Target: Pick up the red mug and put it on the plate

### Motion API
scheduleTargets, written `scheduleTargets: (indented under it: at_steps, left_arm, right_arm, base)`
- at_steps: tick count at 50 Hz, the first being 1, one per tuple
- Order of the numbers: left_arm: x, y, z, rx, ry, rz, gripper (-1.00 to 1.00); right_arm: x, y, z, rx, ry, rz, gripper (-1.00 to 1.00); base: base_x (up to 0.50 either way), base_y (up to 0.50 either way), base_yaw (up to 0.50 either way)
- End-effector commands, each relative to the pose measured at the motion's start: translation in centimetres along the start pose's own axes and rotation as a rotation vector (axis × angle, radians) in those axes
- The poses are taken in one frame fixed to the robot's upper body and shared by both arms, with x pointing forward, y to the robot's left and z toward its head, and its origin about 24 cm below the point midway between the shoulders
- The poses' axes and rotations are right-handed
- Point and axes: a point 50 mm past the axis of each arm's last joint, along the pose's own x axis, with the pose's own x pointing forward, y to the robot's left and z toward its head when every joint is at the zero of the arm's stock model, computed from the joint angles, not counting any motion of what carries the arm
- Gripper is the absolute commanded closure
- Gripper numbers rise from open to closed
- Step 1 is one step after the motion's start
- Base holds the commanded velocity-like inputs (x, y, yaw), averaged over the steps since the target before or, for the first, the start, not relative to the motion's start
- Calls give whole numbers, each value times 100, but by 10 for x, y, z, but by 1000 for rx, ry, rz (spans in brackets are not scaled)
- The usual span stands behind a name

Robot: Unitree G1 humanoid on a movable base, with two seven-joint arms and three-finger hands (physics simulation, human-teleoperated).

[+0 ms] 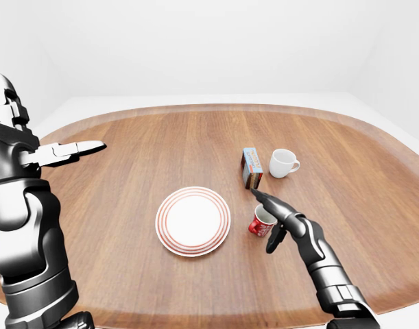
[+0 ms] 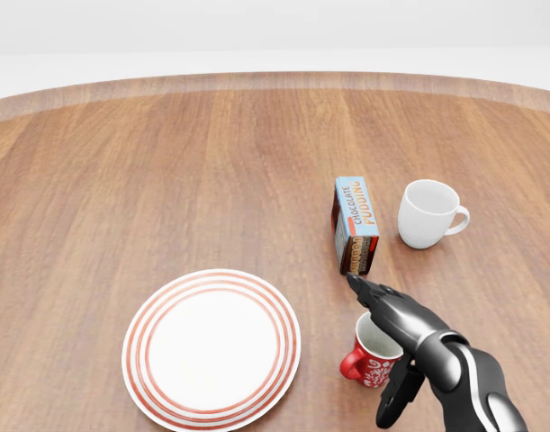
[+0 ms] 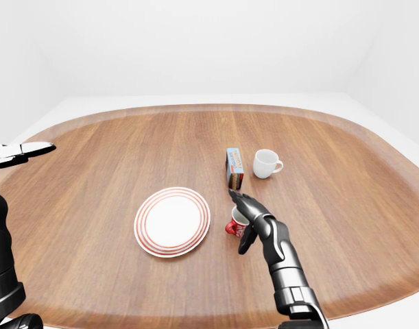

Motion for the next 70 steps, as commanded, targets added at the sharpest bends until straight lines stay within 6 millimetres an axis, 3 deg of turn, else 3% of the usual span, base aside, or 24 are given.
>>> scheduleTargets:
  at_steps: [1, 50, 70]
  left_arm:
    - [0, 0, 0, 0, 1, 0, -100]
    - [0, -1, -3, -2, 11, -3, -100]
    - [-3, 1, -7, 0, 31, 3, -100]
  right_arm:
    - [6, -2, -8, -4, 23, 1, -100]
    - [26, -11, -29, -8, 152, -2, -100]
    - [36, -17, -14, -50, 137, 5, -100]
  base:
    - [0, 0, 0]
    - [0, 0, 0]
    - [0, 0, 0]
